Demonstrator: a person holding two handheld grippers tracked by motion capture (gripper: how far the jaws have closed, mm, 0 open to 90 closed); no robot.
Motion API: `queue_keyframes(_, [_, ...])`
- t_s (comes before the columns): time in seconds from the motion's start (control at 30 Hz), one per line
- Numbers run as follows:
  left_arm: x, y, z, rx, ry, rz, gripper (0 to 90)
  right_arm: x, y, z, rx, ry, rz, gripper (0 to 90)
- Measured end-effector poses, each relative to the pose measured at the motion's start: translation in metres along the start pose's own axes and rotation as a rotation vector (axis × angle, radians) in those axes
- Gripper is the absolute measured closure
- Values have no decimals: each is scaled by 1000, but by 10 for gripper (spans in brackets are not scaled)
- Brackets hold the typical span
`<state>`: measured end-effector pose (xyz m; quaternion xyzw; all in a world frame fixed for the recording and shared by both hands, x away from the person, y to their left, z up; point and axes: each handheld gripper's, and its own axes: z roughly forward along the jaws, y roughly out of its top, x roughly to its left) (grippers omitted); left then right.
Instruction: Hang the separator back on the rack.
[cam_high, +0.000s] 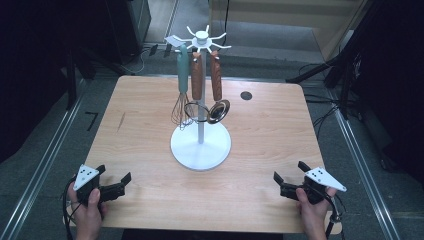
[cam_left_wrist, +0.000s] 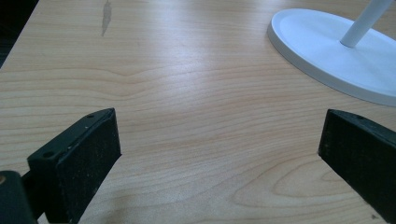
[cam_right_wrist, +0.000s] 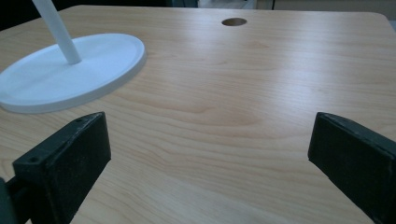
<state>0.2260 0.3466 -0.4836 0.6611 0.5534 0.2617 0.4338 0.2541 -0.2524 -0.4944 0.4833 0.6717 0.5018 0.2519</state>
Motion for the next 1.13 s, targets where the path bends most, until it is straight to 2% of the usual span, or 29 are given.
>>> queue_keyframes(0.3, [1, 0, -1, -5, 1, -7, 0, -19, -9, -19, 11, -47, 22, 0])
queue_keyframes(0.37, [1, 0, -1, -5, 1, -7, 0, -28, -13, -26, 13, -71, 27, 0])
queue_keyframes(0.57, [1, 0, -1, -5, 4, -5, 0, -41, -19, -39, 19, -108, 46, 0])
queue_keyframes(0.63, [1, 0, -1, -11, 5, -11, 0, -43, -22, -43, 33, -142, 28, 0])
queue_keyframes(0.73, [3, -1, -2, -19, 4, -28, 0, -49, -25, -47, 36, -152, 41, 0])
queue_keyframes(0.8, [3, -1, -2, -23, 3, -26, 0, -50, -25, -48, 28, -152, 55, 0])
queue_keyframes(1.0, [3, -1, -1, -20, 0, -27, 0, -45, -26, -43, 58, -161, 24, 0])
queue_keyframes(1.13, [3, 0, -1, -15, 3, -25, 0, -47, -26, -44, 50, -160, 35, 0])
